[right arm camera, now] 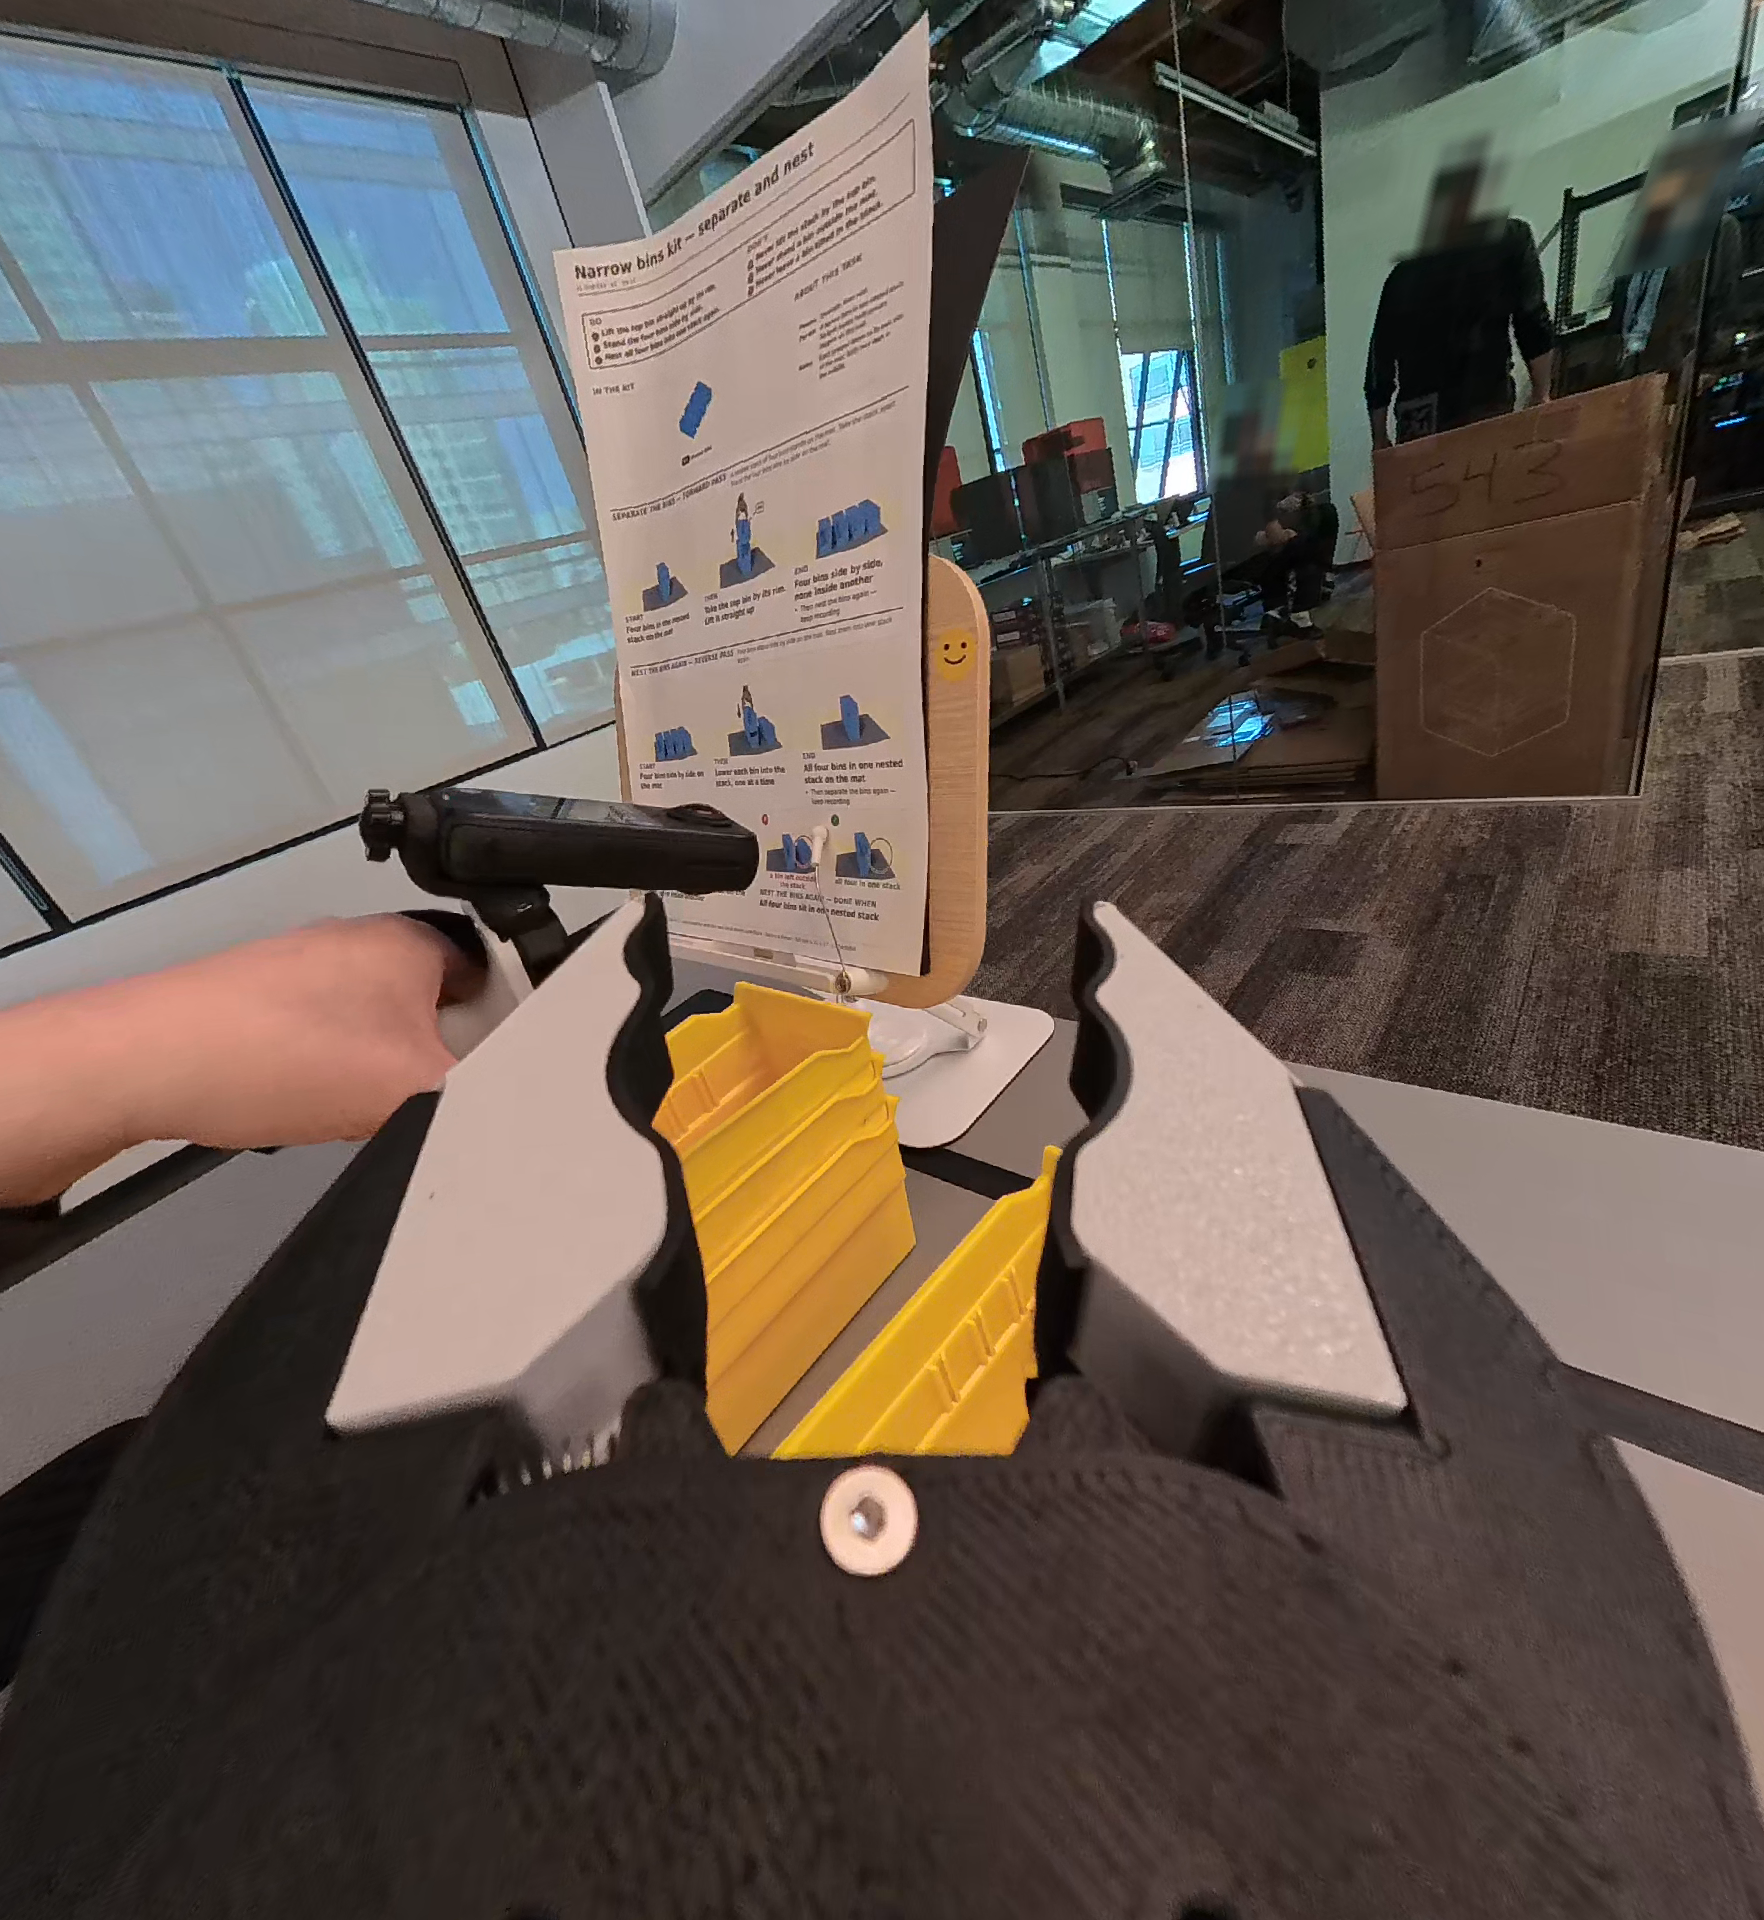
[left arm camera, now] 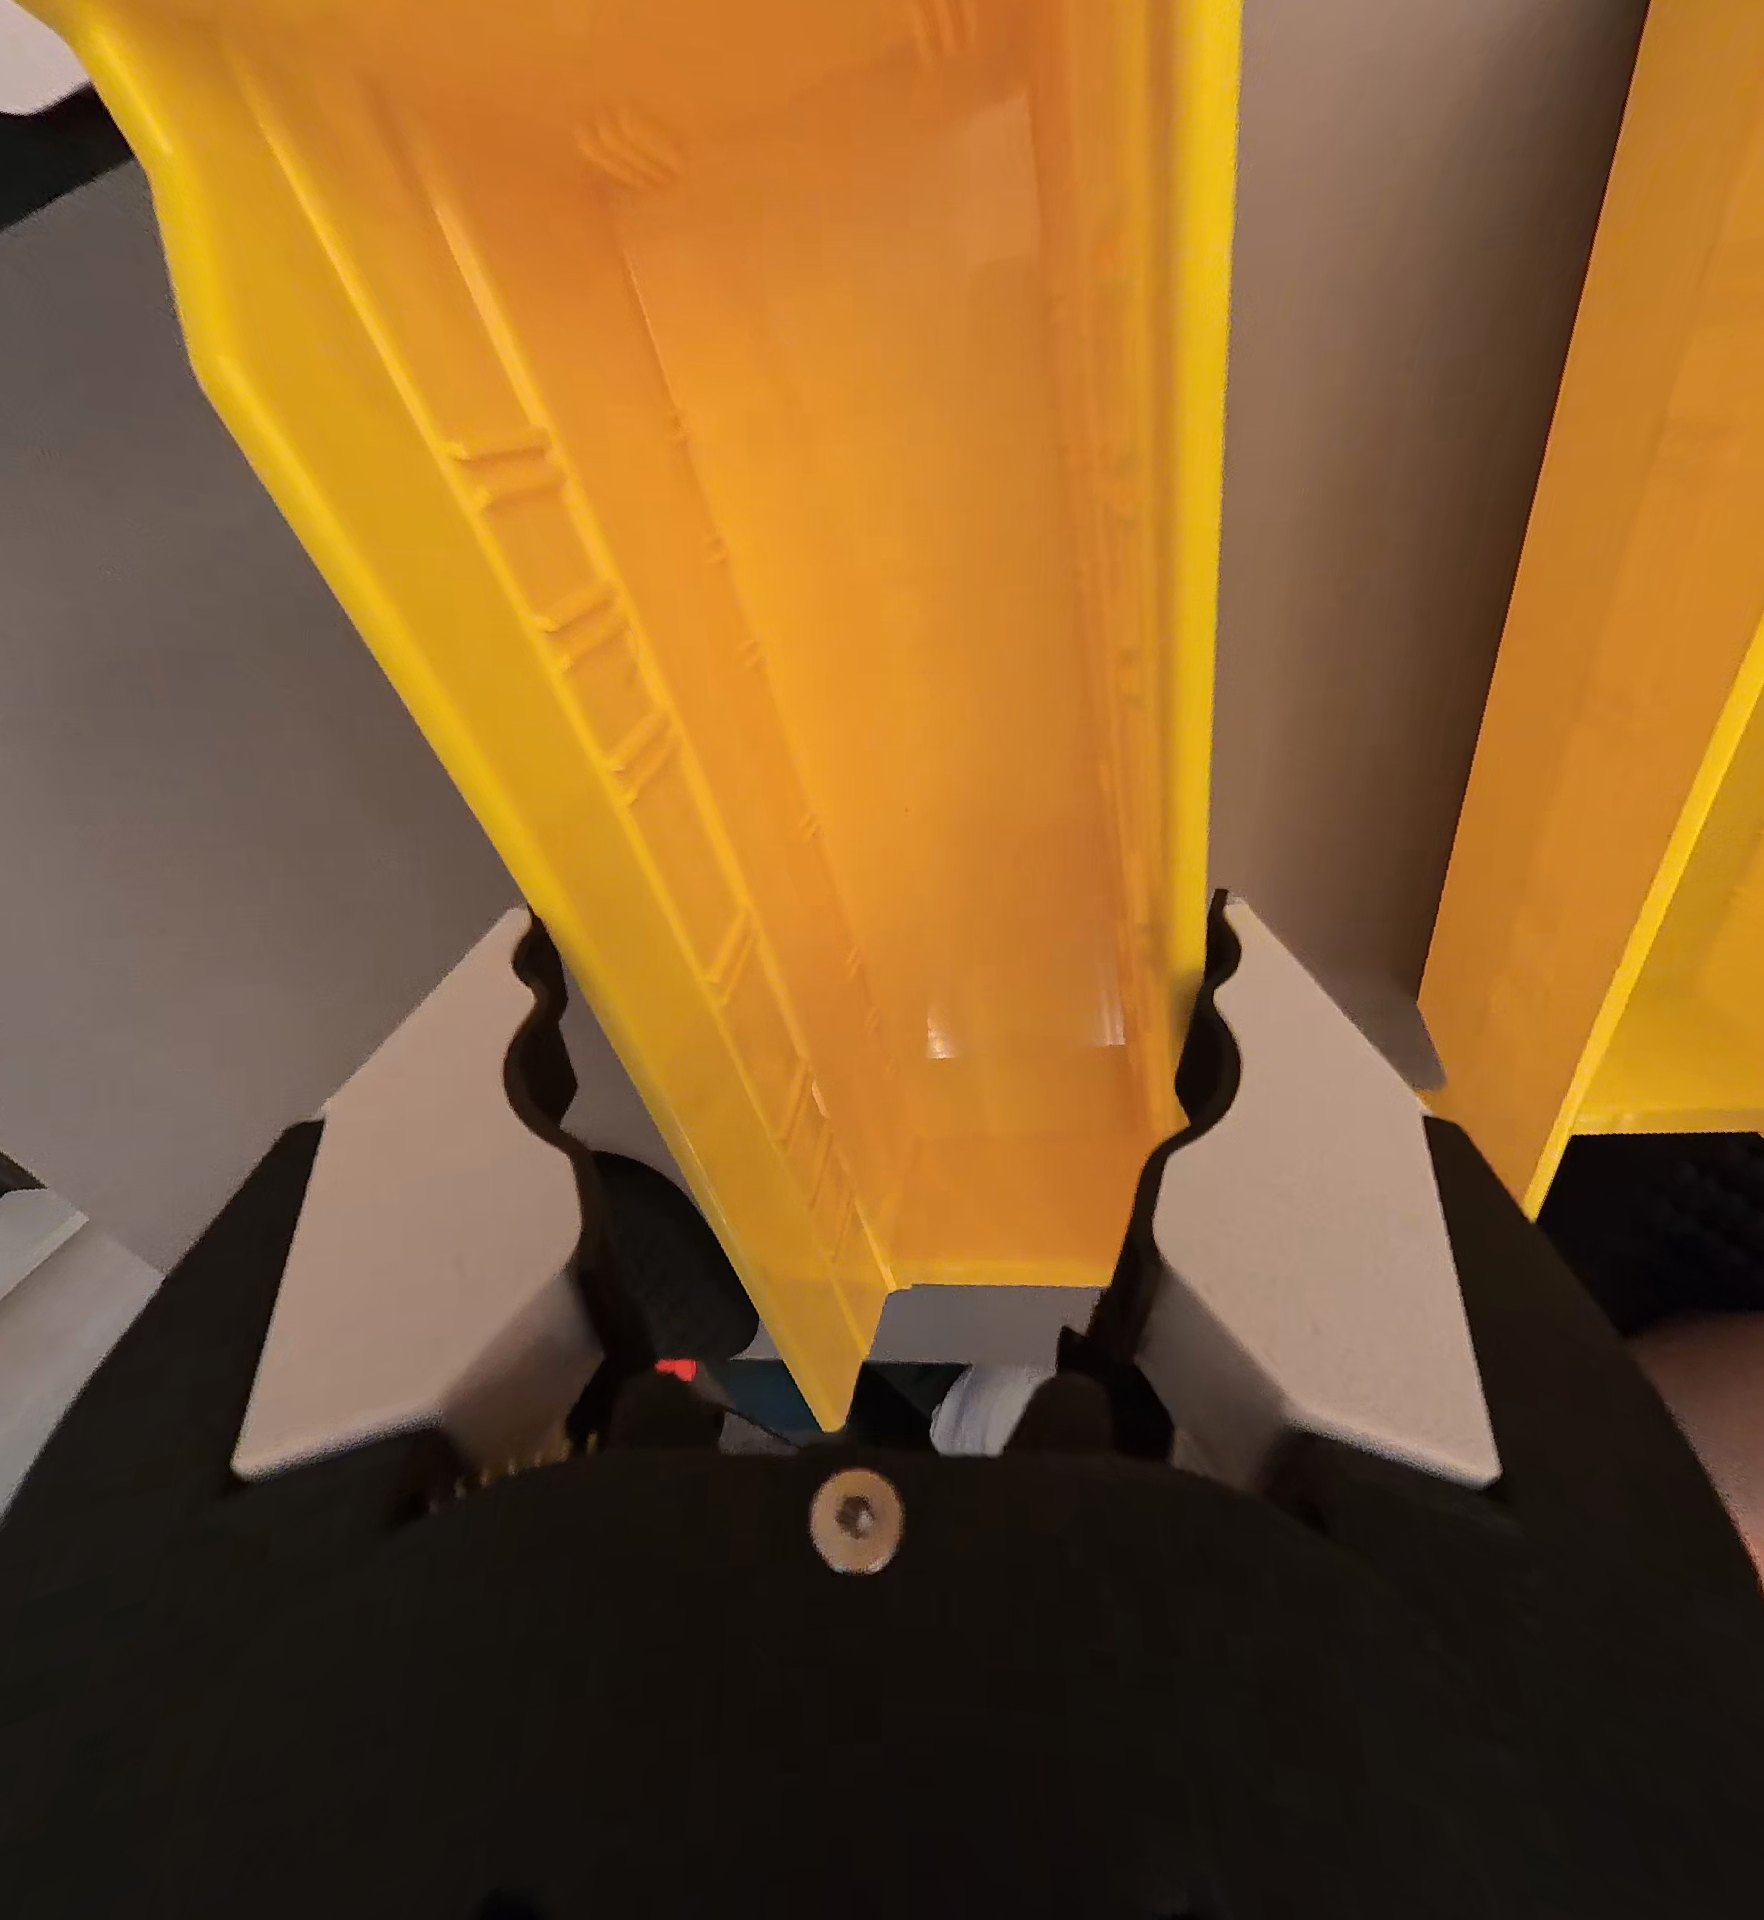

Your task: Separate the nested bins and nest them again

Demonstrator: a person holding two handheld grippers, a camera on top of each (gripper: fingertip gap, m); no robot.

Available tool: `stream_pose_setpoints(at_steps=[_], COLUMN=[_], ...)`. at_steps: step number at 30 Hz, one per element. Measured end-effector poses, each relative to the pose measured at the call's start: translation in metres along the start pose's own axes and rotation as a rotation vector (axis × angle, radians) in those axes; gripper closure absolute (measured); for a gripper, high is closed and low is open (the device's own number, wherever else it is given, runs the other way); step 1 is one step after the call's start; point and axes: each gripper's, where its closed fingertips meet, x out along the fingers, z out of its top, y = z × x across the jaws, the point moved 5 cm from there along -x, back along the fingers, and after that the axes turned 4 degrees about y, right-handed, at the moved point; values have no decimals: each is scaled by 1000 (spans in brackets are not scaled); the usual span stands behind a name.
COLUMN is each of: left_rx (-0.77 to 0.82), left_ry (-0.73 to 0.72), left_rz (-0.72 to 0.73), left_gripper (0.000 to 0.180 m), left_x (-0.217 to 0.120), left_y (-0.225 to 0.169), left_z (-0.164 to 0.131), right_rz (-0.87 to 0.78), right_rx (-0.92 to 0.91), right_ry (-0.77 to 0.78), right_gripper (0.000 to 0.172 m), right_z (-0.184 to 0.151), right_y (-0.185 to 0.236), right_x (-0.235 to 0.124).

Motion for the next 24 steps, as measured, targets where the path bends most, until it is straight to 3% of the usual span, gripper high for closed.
stream_pose_setpoints(at_steps=[14,24], left_rx=[-35,-3], left_ry=[38,35], left_rz=[-27,-61], left_gripper=[71,56], left_x=[-11,-8], left_y=[10,-2], left_z=[-12,-11], right_rz=[13,13], right_rx=[8,19], right_ry=[21,40], right_gripper=[95,95], right_z=[-4,-9], right_y=[2,0], right_x=[4,8])
